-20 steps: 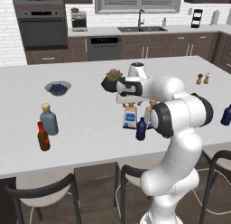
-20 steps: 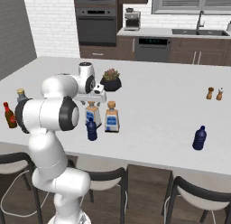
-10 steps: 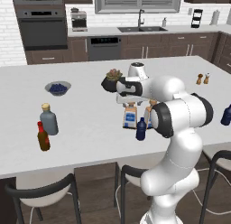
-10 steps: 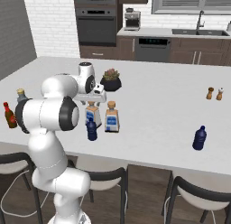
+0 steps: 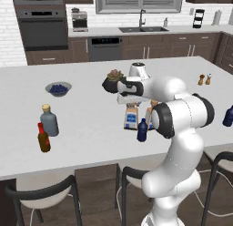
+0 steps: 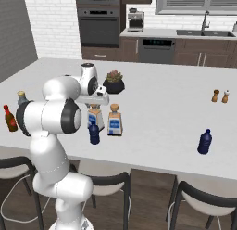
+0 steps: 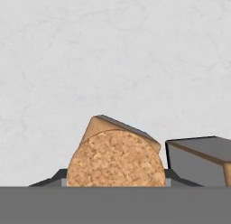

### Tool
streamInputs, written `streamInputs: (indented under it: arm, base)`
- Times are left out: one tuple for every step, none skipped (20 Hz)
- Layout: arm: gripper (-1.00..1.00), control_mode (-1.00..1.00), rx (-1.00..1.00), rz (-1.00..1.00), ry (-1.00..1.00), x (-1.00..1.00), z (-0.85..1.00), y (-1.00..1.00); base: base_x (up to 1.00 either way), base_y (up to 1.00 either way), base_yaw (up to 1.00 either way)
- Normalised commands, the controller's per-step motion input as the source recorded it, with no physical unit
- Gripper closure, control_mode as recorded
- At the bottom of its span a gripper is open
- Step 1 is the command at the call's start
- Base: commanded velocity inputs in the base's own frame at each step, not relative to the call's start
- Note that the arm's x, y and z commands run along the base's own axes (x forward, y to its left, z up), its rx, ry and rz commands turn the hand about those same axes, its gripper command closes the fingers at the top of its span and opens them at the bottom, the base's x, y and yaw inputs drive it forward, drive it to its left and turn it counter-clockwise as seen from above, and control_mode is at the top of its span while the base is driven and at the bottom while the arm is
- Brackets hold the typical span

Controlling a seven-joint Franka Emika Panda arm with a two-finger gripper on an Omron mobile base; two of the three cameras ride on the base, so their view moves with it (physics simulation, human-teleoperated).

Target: Move the plastic bottles in the middle to the plastics group, and the glass bottles in the middle to the glass group.

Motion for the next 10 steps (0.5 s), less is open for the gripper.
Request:
streamInputs:
  arm:
    - [1.0, -1.0, 0.0, 0.0, -0.09, 0.0, 0.0, 0.0]
    - [1.0, -1.0, 0.0, 0.0, -0.12, 0.0, 0.16, 0.13]
    - [1.0, -1.0, 0.0, 0.02, -0.13, 0.0, 0.28, 0.25]
    - [1.0, -1.0, 0.04, 0.07, -0.17, 0.0, 0.33, 0.36]
    - [1.0, -1.0, 0.07, 0.11, -0.16, -0.02, 0.31, 0.47]
    - [1.0, -1.0, 0.06, 0.14, -0.14, -0.04, 0.31, 0.55]
    - [1.0, -1.0, 0.06, 0.15, -0.13, -0.04, 0.31, 0.67]
    - [1.0, -1.0, 0.03, 0.18, -0.07, -0.09, 0.3, 0.8]
    - [1.0, -1.0, 0.01, 0.2, -0.04, -0.14, 0.27, 0.87]
    - [1.0, -1.0, 0.0, 0.23, 0.0, -0.21, 0.21, 0.97]
  base:
    - [0.0, 0.0, 0.0]
    - [0.0, 0.0, 0.0]
    - [0.0, 0.0, 0.0]
    - [0.0, 0.0, 0.0]
    - [0.0, 0.0, 0.0]
    - [0.0, 0.0, 0.0]
    - [0.0, 0.0, 0.0]
    - [0.0, 0.0, 0.0]
    - [0.0, 0.0, 0.0]
    - [0.0, 0.0, 0.0]
